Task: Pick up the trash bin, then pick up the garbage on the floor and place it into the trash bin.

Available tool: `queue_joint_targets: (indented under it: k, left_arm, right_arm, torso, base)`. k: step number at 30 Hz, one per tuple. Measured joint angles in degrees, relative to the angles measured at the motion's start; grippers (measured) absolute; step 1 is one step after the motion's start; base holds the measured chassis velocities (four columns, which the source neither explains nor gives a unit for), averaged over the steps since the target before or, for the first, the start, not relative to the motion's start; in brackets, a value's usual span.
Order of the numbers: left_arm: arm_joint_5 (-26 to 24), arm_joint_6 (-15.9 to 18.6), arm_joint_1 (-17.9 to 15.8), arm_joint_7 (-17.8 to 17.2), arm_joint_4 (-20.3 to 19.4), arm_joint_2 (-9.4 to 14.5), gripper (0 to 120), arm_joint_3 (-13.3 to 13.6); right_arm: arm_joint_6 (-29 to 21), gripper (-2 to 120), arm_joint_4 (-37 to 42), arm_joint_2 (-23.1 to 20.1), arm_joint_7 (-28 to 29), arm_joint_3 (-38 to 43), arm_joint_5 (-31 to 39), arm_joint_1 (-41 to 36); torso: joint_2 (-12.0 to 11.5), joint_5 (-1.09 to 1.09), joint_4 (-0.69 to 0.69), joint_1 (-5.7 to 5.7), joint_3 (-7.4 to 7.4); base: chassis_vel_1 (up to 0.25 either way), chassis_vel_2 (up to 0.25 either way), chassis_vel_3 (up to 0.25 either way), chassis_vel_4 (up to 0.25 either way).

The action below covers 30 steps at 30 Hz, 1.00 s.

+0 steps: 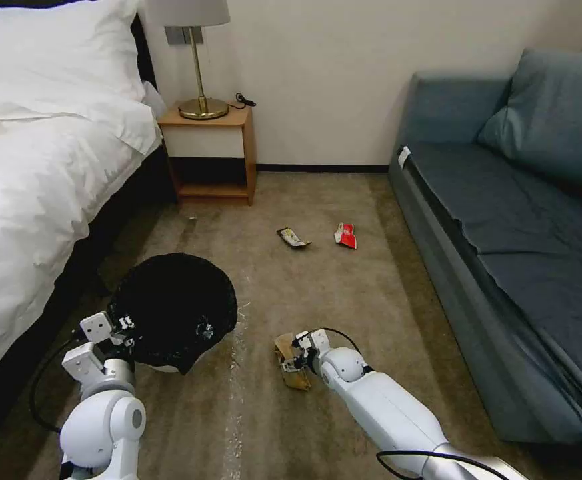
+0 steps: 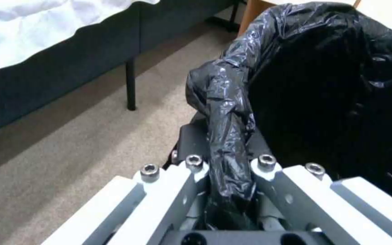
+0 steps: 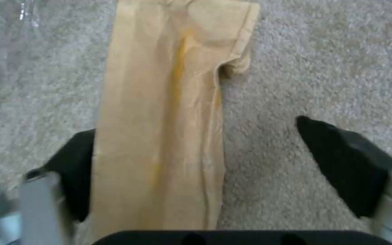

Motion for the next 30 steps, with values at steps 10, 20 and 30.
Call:
queue_joint_targets:
  k: [10,20,30]
  left_arm:
    - [0.0,0.0,-0.4,0.0,-0.2,0.0,4,0.2]
    - [0.3,0.3,-1.2,-0.3,0.4,0.0,4,0.8]
    - [0.6,0.4,-1.7,-0.4,1.3,-0.2,4,1.3]
  right_arm:
    - [1.7,58,-0.6,0.6,0.1,0.4,-1.3,-1.3]
    - [2.5,20,-0.1,0.6,0.7,0.7,-1.5,-1.2]
    - [2.6,0,0.4,0.8,0.7,1.8,-1.7,-1.5]
  torso:
    - [0.0,0.0,0.0,0.0,0.0]
    - [0.0,0.0,0.0,0.0,0.0]
    - [0.0,0.0,0.0,0.0,0.0]
  base:
    - [0.0,0.0,0.0,0.0]
    - [0.0,0.0,0.0,0.0]
    - [0.0,0.0,0.0,0.0]
